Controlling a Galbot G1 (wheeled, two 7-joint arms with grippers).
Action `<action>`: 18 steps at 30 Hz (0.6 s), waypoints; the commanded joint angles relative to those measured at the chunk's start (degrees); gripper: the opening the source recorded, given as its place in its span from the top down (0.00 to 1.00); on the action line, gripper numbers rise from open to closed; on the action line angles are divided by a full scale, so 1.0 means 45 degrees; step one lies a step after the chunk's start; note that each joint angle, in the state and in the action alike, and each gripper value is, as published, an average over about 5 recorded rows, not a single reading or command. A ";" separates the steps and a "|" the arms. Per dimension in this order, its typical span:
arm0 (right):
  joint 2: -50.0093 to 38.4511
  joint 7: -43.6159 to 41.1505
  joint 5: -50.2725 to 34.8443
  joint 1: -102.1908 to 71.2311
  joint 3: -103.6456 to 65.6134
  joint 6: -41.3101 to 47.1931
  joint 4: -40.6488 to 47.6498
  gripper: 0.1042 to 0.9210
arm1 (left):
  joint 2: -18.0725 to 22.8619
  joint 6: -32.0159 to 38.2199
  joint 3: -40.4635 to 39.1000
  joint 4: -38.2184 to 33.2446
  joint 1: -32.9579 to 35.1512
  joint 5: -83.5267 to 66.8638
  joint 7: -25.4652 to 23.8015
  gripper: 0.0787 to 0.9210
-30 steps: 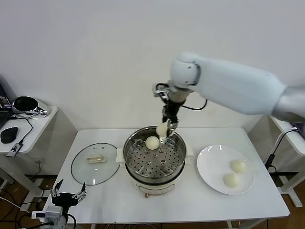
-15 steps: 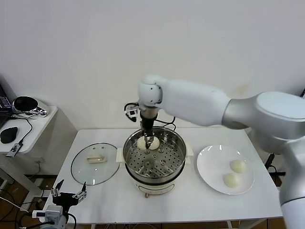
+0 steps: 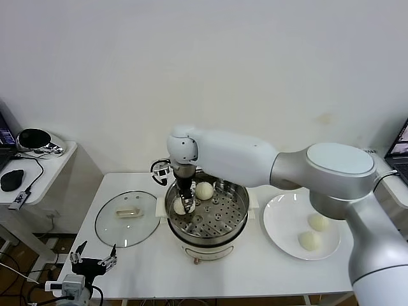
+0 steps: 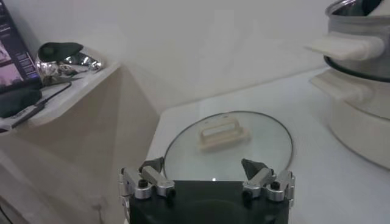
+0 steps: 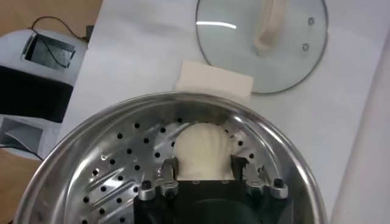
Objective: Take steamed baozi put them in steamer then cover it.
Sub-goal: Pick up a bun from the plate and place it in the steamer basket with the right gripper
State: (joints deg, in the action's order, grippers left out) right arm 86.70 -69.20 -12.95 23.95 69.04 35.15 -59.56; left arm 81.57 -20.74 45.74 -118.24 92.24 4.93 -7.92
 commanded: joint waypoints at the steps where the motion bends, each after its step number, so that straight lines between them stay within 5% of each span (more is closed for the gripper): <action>1: 0.0220 0.0353 0.0281 -0.0426 -0.0057 0.0087 0.0094 0.44 | 0.0000 0.0003 -0.0032 0.0012 -0.0002 0.0008 -0.0001 0.12; 11: -0.1292 0.0368 -0.0006 0.0209 -0.0412 0.0364 -0.1641 0.15 | 0.0056 -0.0008 -0.0084 -0.0023 -0.0014 0.0020 -0.0036 0.12; 18: -0.3895 0.0040 -0.0190 0.1258 -0.1124 0.0366 -0.3994 0.12 | 0.0056 -0.0043 -0.0134 -0.0069 -0.0036 0.0024 -0.0107 0.12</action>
State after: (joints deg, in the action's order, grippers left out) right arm 79.85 -68.51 -13.44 26.02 66.37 36.57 -67.38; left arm 81.95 -20.84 45.16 -118.40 92.04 5.02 -8.27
